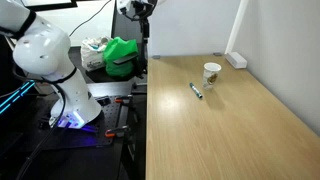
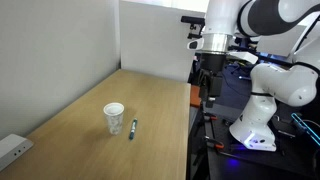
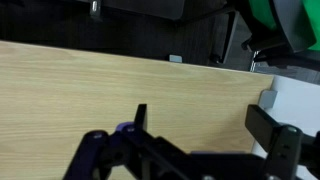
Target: Put the green marker inside the white cup
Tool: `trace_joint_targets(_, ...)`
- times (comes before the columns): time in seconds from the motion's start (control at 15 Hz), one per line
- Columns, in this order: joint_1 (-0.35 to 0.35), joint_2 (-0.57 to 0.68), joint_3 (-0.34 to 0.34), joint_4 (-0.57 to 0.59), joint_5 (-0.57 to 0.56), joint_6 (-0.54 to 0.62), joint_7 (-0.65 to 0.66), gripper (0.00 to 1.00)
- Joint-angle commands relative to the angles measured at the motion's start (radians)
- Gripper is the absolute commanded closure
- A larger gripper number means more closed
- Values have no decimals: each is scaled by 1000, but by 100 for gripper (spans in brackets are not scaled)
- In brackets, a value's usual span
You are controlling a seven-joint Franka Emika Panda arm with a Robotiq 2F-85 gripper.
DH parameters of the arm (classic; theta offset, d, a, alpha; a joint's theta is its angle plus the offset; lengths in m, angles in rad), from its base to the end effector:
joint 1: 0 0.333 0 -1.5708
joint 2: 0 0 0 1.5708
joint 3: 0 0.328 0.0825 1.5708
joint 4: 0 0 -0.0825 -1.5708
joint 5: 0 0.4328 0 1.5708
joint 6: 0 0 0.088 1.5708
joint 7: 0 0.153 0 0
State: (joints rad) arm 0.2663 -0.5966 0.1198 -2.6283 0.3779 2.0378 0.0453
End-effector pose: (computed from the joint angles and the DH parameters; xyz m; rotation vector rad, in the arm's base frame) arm 0.3600 0.1797 0.3819 -2.8664 -0.2154 0.0678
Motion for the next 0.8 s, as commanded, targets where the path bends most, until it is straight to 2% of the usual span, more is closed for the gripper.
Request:
trace_joint_targets(0.0, -11, -1, 10, 2, 5, -4, -5, 0)
trace_joint_targets(0.47, -10, 4, 12, 2, 7, 3, -5, 0)
trace_joint_targets(0.73, -22, 11, 45, -15, 2, 100, 41, 0)
